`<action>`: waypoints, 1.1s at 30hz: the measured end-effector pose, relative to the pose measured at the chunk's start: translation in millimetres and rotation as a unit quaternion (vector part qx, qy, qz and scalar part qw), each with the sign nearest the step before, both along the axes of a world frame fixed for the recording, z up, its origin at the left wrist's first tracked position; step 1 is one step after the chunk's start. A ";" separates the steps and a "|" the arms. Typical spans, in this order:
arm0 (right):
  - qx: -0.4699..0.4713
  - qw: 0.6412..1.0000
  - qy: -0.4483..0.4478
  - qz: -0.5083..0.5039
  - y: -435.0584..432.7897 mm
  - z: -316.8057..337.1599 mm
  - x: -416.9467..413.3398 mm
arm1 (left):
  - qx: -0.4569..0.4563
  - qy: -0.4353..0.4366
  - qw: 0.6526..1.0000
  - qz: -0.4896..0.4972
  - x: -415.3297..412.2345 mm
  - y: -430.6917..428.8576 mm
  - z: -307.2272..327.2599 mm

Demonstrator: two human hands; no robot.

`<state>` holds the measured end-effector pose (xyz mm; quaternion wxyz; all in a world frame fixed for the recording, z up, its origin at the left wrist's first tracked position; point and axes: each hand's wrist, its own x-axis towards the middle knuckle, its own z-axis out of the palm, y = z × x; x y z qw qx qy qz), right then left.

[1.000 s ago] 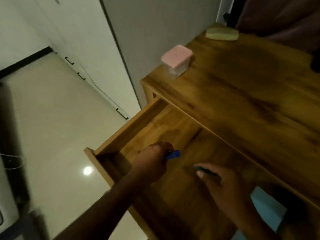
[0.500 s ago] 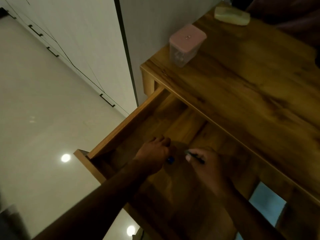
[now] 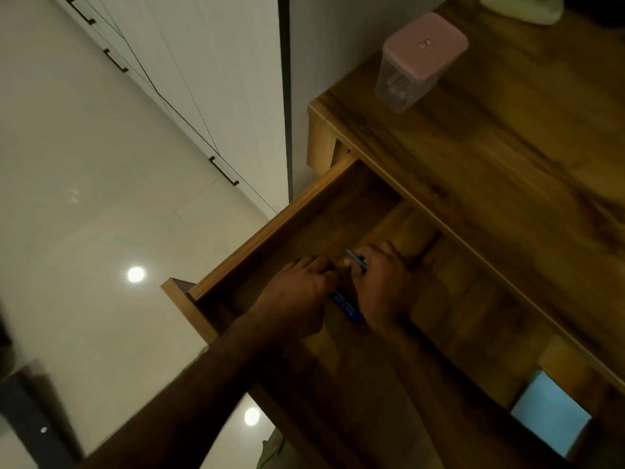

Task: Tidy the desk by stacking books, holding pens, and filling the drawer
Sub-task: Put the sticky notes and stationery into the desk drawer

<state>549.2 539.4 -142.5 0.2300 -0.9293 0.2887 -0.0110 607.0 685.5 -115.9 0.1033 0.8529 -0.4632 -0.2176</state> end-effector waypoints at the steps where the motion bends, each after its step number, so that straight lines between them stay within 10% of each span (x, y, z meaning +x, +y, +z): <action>1: 0.007 1.000 -0.002 -0.004 0.4 1.3 0.9 | -0.006 -0.001 1.000 -0.001 1.1 0.1 -0.9; 26: 0.013 0.998 0.062 0.002 -42.7 31.4 11.3 | 0.030 0.067 0.997 -0.023 21.3 -8.9 0.1; 33: -0.020 0.994 -0.103 0.019 -41.8 131.2 33.4 | 0.023 0.094 0.995 -0.006 20.3 -9.5 4.2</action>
